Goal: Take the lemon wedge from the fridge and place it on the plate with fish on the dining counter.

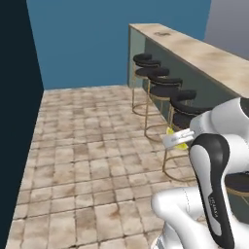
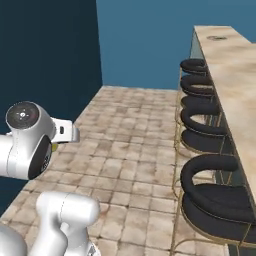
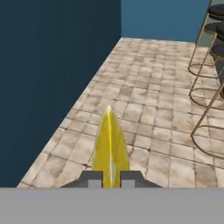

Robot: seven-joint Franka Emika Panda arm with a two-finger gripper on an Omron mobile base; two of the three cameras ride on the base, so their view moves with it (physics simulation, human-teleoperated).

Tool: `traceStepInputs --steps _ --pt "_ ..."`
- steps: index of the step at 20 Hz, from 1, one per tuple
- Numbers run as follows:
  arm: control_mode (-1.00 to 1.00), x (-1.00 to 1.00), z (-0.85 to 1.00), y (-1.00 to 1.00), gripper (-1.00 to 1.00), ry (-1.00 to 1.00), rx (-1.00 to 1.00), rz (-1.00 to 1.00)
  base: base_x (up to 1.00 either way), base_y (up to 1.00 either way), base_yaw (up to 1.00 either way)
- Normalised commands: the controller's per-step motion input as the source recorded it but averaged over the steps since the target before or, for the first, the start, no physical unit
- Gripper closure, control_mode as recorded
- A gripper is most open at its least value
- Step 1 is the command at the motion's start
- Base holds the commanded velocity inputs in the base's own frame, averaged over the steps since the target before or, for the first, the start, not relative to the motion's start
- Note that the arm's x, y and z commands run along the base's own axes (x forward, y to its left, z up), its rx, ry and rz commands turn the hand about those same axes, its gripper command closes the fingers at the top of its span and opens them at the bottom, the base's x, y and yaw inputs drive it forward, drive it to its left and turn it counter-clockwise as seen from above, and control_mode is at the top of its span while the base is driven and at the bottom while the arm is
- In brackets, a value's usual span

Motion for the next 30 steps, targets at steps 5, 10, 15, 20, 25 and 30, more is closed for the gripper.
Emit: traceStepInputs --steps 5,10,15,20,25,30 --pt "1.0 0.0 0.0 0.0 1.0 0.0 0.0 0.0 1.0 0.96 -0.29" --pt "1.0 0.0 0.0 0.0 1.0 0.0 0.0 0.0 1.0 1.0 -0.23" --pt "1.0 0.0 0.0 0.0 1.0 0.0 0.0 0.0 1.0 0.99 -0.19" --pt "1.0 0.0 0.0 0.0 1.0 0.0 0.0 0.0 1.0 0.89 -0.18" --pt "1.0 0.0 0.0 0.0 1.0 0.0 0.0 0.0 1.0 0.87 -0.2" --pt "1.0 0.0 0.0 0.0 1.0 0.0 0.0 0.0 1.0 0.83 -0.27"
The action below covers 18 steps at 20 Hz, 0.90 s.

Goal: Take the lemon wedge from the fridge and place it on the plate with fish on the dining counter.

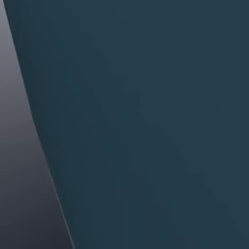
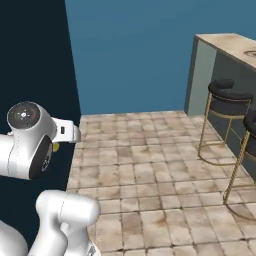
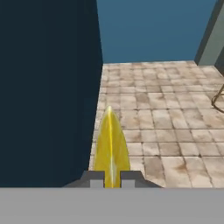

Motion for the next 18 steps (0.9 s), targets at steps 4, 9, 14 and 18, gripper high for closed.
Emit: traceStepInputs --steps 4,9,14,18 --pt "1.0 0.0 0.0 0.0 1.0 0.0 0.0 0.0 1.0 0.65 -0.37" --pt "1.0 0.0 0.0 0.0 1.0 0.0 0.0 0.0 1.0 0.5 -0.43" --pt "1.0 0.0 0.0 0.0 1.0 0.0 0.0 0.0 1.0 0.41 -0.45" --pt "1.0 0.0 0.0 0.0 1.0 0.0 0.0 0.0 1.0 0.46 -0.47"
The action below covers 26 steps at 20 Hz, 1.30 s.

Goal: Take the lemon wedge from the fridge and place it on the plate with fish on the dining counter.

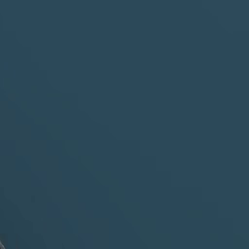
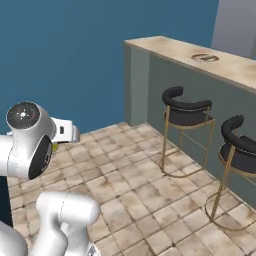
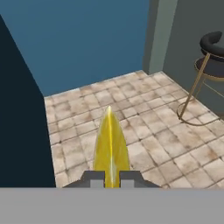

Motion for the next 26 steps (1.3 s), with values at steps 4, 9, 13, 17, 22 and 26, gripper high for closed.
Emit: traceStepInputs --steps 4,9,13,17,22,26 --pt "1.0 0.0 0.0 0.0 1.0 0.0 0.0 0.0 1.0 0.66 -0.45" --pt "1.0 0.0 0.0 0.0 1.0 0.0 0.0 0.0 1.0 0.71 -0.46" --pt "1.0 0.0 0.0 0.0 1.0 0.0 0.0 0.0 1.0 0.78 -0.49" --pt "1.0 0.0 0.0 0.0 1.0 0.0 0.0 0.0 1.0 0.73 -0.55" --pt "1.0 0.0 0.0 0.0 1.0 0.0 0.0 0.0 1.0 0.47 -0.6" --pt "1.0 0.0 0.0 0.0 1.0 0.0 0.0 0.0 1.0 0.32 -0.6"
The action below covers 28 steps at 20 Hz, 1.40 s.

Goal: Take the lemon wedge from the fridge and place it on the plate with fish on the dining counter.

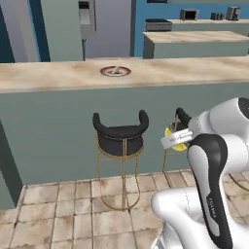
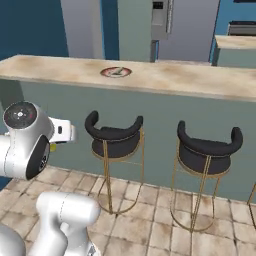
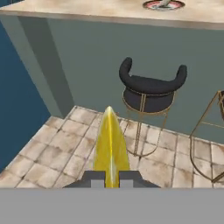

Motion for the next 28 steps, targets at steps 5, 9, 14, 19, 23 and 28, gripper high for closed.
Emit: traceStepInputs --steps 5,9,14,19,23,28 --pt "1.0 0.0 0.0 0.0 1.0 0.0 0.0 0.0 1.0 0.34 -0.58" --pt "1.0 0.0 0.0 0.0 1.0 0.0 0.0 0.0 0.92 0.57 -0.34" --pt "1.0 0.0 0.0 0.0 1.0 0.0 0.0 0.0 0.37 0.37 -0.09" --pt "1.0 0.0 0.0 0.0 1.0 0.0 0.0 0.0 0.0 0.0 0.15" --pt "1.0 0.0 0.0 0.0 1.0 0.0 0.0 0.0 0.25 0.0 0.02" --pt "1.0 0.0 0.0 0.0 1.0 0.0 0.0 0.0 0.86 0.16 -0.01"
